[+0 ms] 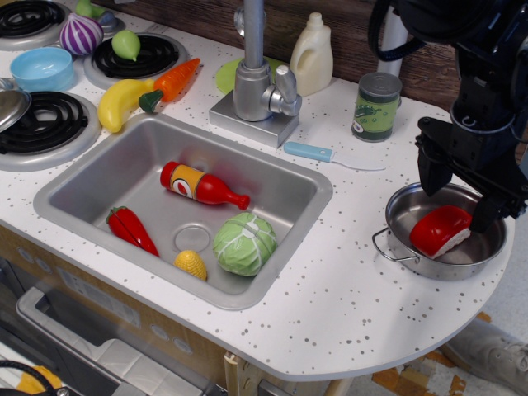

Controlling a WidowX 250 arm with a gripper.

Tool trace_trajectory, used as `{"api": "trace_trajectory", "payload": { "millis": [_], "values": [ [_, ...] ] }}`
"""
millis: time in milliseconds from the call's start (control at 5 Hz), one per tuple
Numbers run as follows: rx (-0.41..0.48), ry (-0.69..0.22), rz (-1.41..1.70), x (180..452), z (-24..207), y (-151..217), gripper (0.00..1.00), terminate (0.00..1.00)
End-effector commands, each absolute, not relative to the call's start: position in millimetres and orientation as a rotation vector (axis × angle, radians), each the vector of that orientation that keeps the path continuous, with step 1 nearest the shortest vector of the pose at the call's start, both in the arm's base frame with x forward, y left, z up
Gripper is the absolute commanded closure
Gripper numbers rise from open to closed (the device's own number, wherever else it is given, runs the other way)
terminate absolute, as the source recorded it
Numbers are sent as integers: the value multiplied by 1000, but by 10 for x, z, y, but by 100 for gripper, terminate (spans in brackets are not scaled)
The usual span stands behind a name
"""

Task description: Take sushi out of pan

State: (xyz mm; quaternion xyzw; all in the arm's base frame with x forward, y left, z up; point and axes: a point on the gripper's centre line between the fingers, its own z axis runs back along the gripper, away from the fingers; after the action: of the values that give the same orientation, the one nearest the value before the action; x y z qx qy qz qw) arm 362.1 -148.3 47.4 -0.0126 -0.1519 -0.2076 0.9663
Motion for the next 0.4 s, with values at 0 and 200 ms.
{"api": "trace_trajectory", "payload": {
  "millis": [0,200],
  "values": [
    [-37,-383,-397,3671,525,-1488,0,0],
    [-54,-397,-383,3656,448,-1492,0,0]
  ]
}}
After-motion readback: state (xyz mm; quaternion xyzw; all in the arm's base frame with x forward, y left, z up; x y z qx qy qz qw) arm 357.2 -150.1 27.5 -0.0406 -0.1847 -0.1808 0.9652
